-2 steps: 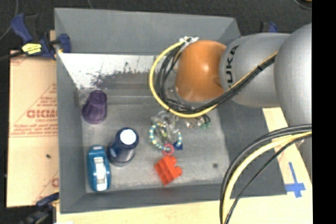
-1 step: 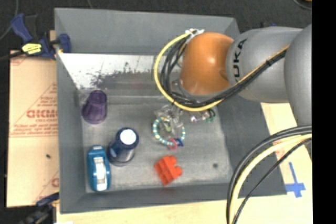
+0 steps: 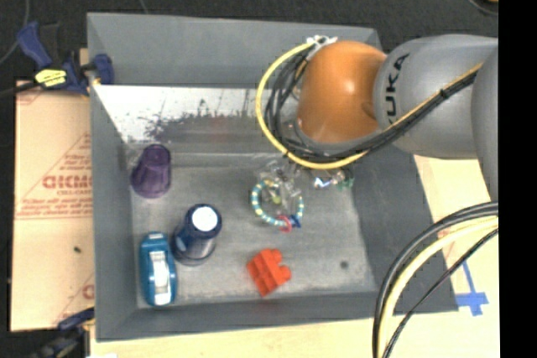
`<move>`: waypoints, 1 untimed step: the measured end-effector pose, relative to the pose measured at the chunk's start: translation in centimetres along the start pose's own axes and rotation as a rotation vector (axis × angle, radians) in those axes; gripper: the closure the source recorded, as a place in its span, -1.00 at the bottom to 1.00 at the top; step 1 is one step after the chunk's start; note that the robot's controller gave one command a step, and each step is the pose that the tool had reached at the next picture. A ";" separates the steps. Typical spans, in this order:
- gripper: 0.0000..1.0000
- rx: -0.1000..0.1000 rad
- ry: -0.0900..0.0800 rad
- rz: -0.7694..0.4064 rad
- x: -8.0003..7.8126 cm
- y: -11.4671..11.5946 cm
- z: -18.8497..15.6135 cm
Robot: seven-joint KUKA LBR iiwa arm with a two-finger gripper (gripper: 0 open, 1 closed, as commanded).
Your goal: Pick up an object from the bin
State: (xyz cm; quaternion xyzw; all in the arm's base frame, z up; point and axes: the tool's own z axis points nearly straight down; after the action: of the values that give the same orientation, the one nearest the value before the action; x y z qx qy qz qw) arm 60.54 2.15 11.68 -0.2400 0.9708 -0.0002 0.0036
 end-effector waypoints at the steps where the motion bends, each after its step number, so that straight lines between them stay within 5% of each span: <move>1: 1.00 0.004 -0.008 -0.017 -0.8 0.1 -5.8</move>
Offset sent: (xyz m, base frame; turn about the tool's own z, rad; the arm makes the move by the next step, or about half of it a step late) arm -0.0015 0.0082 0.0236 -0.0319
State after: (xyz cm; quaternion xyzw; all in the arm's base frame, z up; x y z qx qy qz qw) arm 61.16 2.58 17.53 -0.2481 0.9687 -0.0011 0.0079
